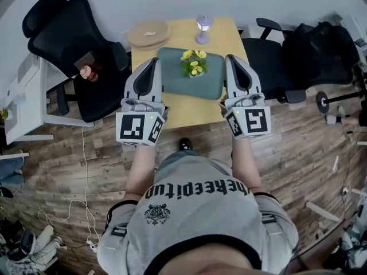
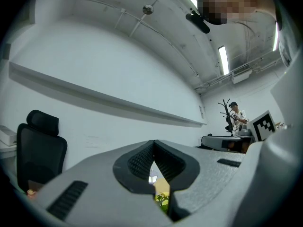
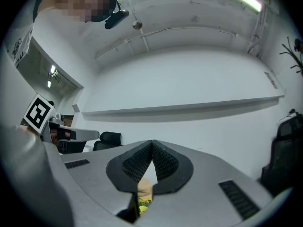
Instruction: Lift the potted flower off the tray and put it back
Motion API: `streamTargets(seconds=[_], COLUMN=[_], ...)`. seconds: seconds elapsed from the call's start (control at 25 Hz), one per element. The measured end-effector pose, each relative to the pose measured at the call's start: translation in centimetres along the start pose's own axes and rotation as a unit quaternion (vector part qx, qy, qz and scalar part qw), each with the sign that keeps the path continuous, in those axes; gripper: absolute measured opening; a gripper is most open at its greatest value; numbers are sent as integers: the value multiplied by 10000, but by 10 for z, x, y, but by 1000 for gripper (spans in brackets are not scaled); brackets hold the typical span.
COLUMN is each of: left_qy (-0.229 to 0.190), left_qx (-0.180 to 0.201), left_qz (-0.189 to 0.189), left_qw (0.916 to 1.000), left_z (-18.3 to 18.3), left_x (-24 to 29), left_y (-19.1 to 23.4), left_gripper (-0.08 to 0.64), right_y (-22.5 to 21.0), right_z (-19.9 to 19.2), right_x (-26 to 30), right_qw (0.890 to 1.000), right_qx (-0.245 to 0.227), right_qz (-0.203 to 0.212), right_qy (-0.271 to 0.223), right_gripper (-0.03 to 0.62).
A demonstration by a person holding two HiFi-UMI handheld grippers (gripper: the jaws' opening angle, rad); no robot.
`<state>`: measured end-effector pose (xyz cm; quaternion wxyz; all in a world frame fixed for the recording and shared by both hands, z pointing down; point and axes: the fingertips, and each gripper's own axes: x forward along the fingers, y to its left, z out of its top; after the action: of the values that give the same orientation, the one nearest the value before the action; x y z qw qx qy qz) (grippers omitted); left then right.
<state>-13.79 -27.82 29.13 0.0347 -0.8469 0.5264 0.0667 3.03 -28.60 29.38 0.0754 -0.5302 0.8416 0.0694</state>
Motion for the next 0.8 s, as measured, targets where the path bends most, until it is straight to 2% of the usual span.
streamTargets(seconds=[0.24, 0.48, 0.6, 0.8], left_qy=[236, 774, 1176, 1846], left_qx=[-179, -297, -332, -395], left_qz=[-70, -251, -506, -1076], left_qw=[9995, 9962, 9912, 9761], left_z=[-31, -79, -112, -170], left_x=[18, 30, 35, 40], left_y=[14, 20, 18, 4], left_gripper=[3, 3, 3, 5], right_y=[-6, -8, -9, -12], right_z=[-27, -64, -82, -104], right_x=[14, 20, 20, 14], right_qw=[9995, 9972, 9954, 9922], right_qx=[34, 131, 178, 231], right_qz=[-144, -234, -301, -412], right_qy=[280, 693, 891, 1156], right_gripper=[3, 3, 3, 3])
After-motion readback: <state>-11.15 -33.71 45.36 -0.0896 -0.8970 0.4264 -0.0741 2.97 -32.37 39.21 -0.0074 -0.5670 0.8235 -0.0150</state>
